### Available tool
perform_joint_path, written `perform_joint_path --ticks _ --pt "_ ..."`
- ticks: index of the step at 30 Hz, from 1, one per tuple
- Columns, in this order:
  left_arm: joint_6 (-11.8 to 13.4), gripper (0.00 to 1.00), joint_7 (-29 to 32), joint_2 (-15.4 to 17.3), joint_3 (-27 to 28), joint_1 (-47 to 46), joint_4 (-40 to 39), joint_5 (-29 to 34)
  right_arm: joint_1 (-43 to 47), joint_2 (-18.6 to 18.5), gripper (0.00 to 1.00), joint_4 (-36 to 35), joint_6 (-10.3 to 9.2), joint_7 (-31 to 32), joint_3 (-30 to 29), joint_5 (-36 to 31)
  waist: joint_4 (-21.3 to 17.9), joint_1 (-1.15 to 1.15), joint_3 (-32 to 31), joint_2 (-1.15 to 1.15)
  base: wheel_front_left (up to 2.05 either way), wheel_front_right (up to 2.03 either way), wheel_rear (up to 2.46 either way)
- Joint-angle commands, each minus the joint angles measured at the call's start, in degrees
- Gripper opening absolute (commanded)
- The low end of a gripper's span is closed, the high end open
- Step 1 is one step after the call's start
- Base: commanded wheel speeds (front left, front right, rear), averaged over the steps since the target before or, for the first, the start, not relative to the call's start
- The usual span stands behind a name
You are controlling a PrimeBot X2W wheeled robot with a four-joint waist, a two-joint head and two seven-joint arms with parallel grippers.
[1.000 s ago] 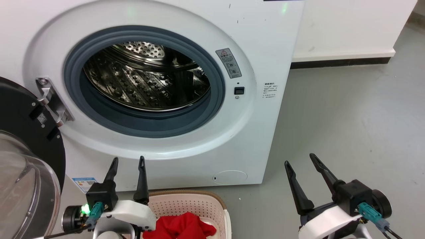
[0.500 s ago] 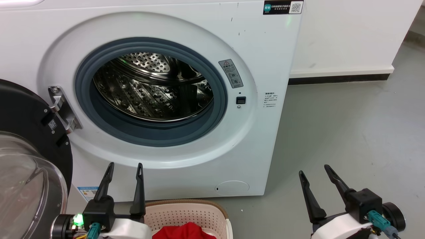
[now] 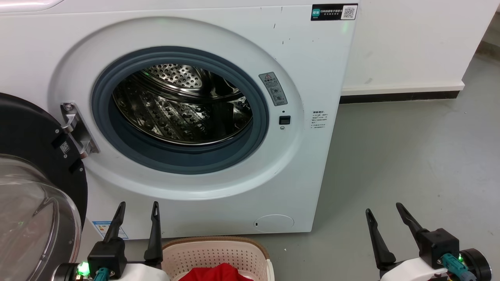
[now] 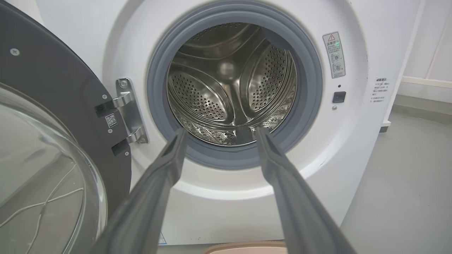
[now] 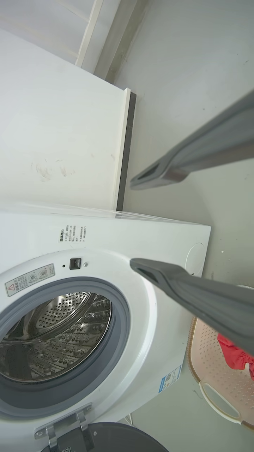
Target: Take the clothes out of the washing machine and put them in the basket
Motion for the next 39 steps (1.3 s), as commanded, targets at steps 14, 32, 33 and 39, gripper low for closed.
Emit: perform_joint_path --ticks 14,32,33,39 --pt "0.2 1.0 -0.5 0.4 0.5 -0.5 1.4 -1.9 -0.1 0.1 1.0 0.0 -0.04 0.3 0.4 0.1 -0.3 0.0 0.5 0.0 0.0 0.0 0.0" --pt "-0.3 0.0 1.3 -0.2 1.4 -1.0 3.3 -7.8 -0.1 -0.3 0.0 1.1 0.01 0.5 0.6 7.2 -0.4 0.0 0.9 0.0 0.0 0.0 0.0" --pt "-0.5 0.0 1.6 -0.3 1.6 -1.1 3.4 -8.9 -0.3 -0.4 0.0 1.4 0.01 0.6 0.5 8.6 -0.4 0.0 0.9 0.0 0.0 0.0 0.0" --pt "-1.5 0.0 3.0 -0.8 2.3 -1.8 3.9 -15.4 -1.7 -0.9 0.0 2.7 0.01 1.0 0.2 16.4 -0.2 0.0 1.1 0.0 0.0 0.0 0.0"
